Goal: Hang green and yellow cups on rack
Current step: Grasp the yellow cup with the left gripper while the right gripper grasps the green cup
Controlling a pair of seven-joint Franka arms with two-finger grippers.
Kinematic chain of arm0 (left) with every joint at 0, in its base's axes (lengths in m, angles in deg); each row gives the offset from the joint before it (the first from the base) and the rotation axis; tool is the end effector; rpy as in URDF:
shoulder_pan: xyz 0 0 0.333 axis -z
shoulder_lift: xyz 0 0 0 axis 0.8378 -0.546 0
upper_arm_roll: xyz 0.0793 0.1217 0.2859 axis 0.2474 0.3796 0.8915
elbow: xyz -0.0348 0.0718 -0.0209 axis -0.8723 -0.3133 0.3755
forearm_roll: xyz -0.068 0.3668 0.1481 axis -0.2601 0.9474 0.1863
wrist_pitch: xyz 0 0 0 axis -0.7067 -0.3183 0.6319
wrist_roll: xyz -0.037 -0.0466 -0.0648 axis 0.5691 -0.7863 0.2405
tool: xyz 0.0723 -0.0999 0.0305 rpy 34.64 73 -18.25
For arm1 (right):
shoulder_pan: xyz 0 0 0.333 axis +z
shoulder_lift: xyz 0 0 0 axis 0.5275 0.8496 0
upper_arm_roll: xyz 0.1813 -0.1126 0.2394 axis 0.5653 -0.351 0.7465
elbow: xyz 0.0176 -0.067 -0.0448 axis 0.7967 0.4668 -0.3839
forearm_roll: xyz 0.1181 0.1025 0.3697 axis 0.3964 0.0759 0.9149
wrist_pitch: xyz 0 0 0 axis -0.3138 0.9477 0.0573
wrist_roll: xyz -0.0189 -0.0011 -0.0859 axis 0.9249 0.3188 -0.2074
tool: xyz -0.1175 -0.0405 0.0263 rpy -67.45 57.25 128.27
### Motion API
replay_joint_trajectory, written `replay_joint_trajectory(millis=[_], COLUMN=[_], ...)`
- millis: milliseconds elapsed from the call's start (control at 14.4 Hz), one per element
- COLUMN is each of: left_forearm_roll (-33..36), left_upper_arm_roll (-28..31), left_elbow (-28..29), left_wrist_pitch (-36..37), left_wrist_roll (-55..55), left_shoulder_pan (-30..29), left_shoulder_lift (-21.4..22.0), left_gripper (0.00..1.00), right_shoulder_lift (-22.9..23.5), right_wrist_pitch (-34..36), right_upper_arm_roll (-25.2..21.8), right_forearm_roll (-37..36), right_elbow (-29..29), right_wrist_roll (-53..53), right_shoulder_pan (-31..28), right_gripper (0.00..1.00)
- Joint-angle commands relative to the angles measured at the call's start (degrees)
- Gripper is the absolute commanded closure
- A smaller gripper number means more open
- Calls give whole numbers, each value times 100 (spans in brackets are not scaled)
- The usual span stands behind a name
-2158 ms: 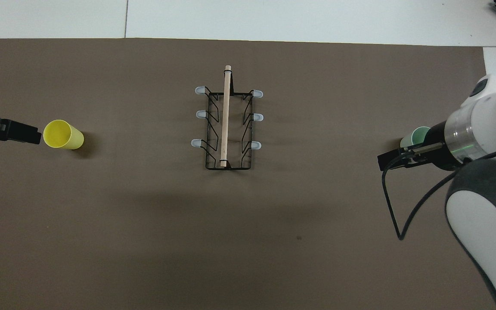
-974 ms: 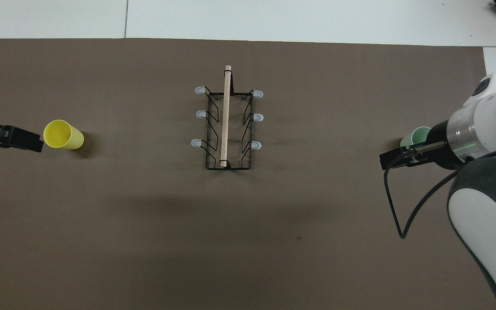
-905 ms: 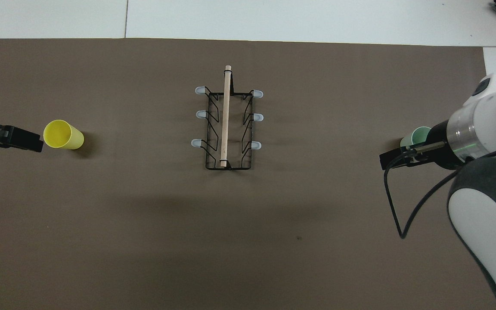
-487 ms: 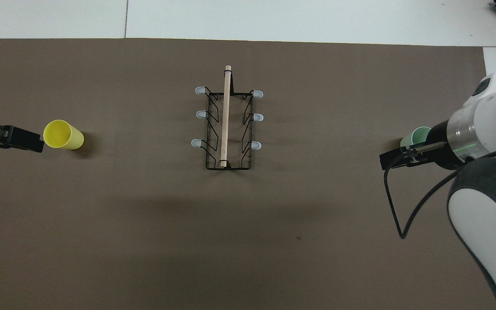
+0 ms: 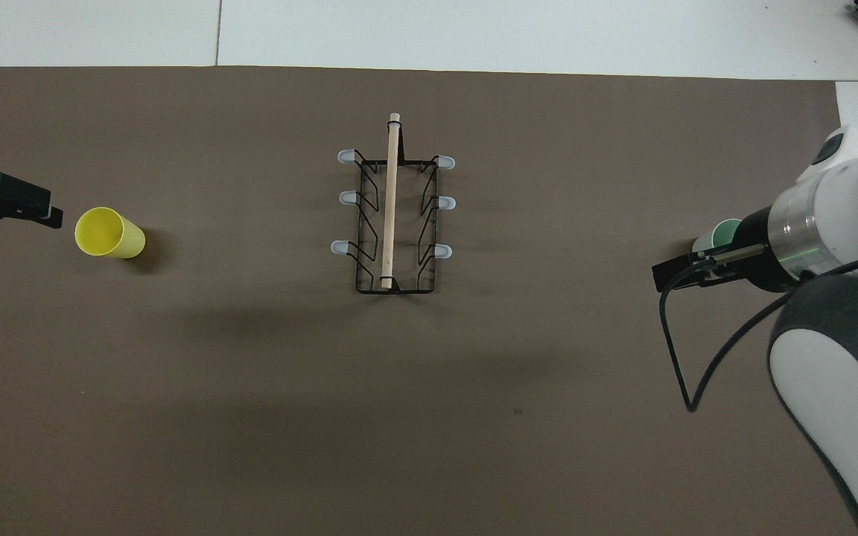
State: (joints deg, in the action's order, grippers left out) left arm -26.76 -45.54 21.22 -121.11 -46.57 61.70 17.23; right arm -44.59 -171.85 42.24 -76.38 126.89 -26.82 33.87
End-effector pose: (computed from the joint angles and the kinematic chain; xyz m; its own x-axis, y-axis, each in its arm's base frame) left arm 0.6099 0.0310 0.5631 0.9976 0.0277 -0.0637 0.0361 -0.9903 0.1341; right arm 0.5402 0.0954 0.5701 0.9860 0.1619 -0.0394 0.1594 -0.9854 -0.0603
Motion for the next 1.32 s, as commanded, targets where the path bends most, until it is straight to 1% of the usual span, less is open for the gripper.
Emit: replay_joint_trajectory(millis=[0,70,209,348,487,557,696,766,835,974,1044,1183,1253], left_forearm_roll=[-555,-783,-1284,-1724,-2015,-2190,-2323,-2402,-2577,-2885,-2965,-3263,-3273], left_upper_arm_roll=[572,766,1135,1425,1610,1663,1935,2006,2085,2130,2147,2173,2182], left_elbow=[-824,-982,-1045,-1150,-1474,-1580,-1879,-1950,-1977,-1951,-1890,-1775,-1749], left_wrist_pitch=[335,300,300,291,335,326,318,265,178,-111,-322,-420,-586], left_wrist_roll=[-520,-801,-1241,-1829,-2453,-2734,-2991,-3123,-3272,-3728,-3957,-4230,-4527], left_shoulder_pan=[118,153,154,154,145,101,83,75,-4,-75,-75,-180,-137], left_shoulder_lift=[-741,-917,-1208,-1480,-1963,-2139,-2656,-2868,-2966,-3151,-3178,-3213,-3283], left_gripper=[0,0,0,0,0,0,0,0,0,0,0,0,0], right_shoulder_lift=[59,59,59,59,32,-11,-169,-248,-275,-293,-276,-310,-319], right_wrist_pitch=[-77,-147,-200,-235,-454,-507,-753,-980,-1130,-1001,-983,-965,-930], right_upper_arm_roll=[29,38,38,38,38,29,12,12,12,-6,-6,12,12], right_forearm_roll=[-3,6,14,14,14,6,-38,-38,-38,-117,-413,-1256,-1547], right_elbow=[-67,-50,-41,-41,108,205,599,810,882,900,874,908,935], right_wrist_roll=[-114,-123,-297,-404,-177,111,1347,1963,2404,2811,2978,3653,3961], right_shoulder_pan=[7,16,217,245,192,157,87,-9,-97,-221,-230,-178,-195], right_gripper=[0,0,0,0,0,0,0,0,0,0,0,0,0])
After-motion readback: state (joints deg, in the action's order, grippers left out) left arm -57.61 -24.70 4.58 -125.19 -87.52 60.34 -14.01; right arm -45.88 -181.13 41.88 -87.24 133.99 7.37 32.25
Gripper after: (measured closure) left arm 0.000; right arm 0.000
